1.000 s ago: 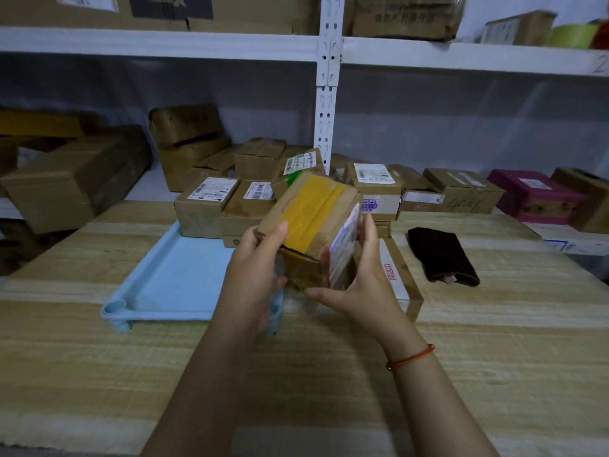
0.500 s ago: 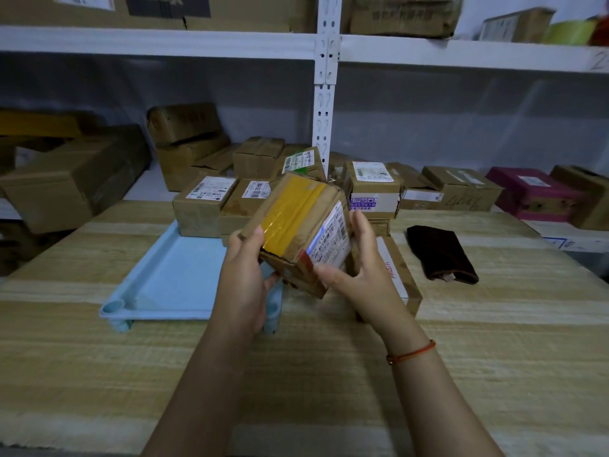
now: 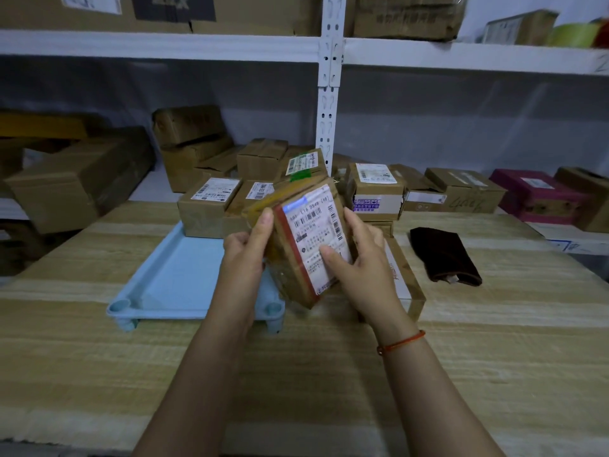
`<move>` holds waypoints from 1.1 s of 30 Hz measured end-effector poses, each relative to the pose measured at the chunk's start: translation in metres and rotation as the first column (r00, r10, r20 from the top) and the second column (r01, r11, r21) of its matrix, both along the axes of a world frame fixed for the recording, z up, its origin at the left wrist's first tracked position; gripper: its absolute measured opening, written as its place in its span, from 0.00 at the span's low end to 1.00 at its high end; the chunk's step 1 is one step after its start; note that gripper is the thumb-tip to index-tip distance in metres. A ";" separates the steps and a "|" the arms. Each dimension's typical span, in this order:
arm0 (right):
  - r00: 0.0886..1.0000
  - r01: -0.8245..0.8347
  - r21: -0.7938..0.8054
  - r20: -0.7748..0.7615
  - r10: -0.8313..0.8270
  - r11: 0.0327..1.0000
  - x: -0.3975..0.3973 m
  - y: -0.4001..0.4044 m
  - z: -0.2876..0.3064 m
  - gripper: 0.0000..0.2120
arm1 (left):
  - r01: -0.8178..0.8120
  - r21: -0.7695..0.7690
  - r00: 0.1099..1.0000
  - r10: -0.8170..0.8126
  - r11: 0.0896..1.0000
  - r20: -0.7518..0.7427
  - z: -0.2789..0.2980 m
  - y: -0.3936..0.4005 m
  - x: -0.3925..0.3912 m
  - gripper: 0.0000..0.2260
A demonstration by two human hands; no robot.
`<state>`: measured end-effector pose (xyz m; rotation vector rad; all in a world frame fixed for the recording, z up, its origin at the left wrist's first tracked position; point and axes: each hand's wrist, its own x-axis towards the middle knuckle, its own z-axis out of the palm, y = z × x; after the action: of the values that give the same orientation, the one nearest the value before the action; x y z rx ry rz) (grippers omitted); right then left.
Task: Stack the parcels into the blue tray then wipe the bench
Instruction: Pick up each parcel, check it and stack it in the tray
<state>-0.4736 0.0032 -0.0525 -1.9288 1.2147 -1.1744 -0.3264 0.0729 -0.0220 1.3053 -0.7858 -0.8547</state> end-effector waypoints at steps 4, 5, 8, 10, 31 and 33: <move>0.999 -0.009 0.077 0.035 0.006 0.997 0.015 -0.003 0.004 0.33 | 0.086 0.038 0.991 -0.090 0.996 0.104 0.000 -0.006 0.010 0.22; 0.999 -0.016 0.088 0.046 0.012 0.996 0.020 -0.004 0.005 0.31 | 0.102 0.051 0.983 -0.109 0.993 0.146 0.001 -0.009 0.014 0.24; 0.998 -0.036 0.112 0.055 0.030 0.993 0.037 -0.003 0.007 0.28 | 0.112 0.114 0.973 -0.132 0.987 0.188 0.002 -0.018 0.031 0.35; 0.998 -0.050 0.140 0.053 0.043 0.989 0.049 -0.003 0.009 0.25 | 0.055 0.193 0.969 -0.099 0.980 0.226 0.000 -0.025 0.044 0.40; 0.942 -0.235 0.294 -0.167 0.292 0.926 0.184 0.003 -0.004 0.30 | -0.229 0.415 0.973 0.206 0.880 0.101 -0.010 -0.032 0.178 0.11; 0.944 -0.237 0.299 -0.154 0.292 0.924 0.189 0.003 -0.006 0.30 | -0.336 0.393 0.942 0.294 0.856 0.163 -0.018 -0.037 0.186 0.11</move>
<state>-0.2847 0.0059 -0.0581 -1.9509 1.1029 -0.6487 -0.1409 0.0362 -0.0400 1.8111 -0.4498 -0.7160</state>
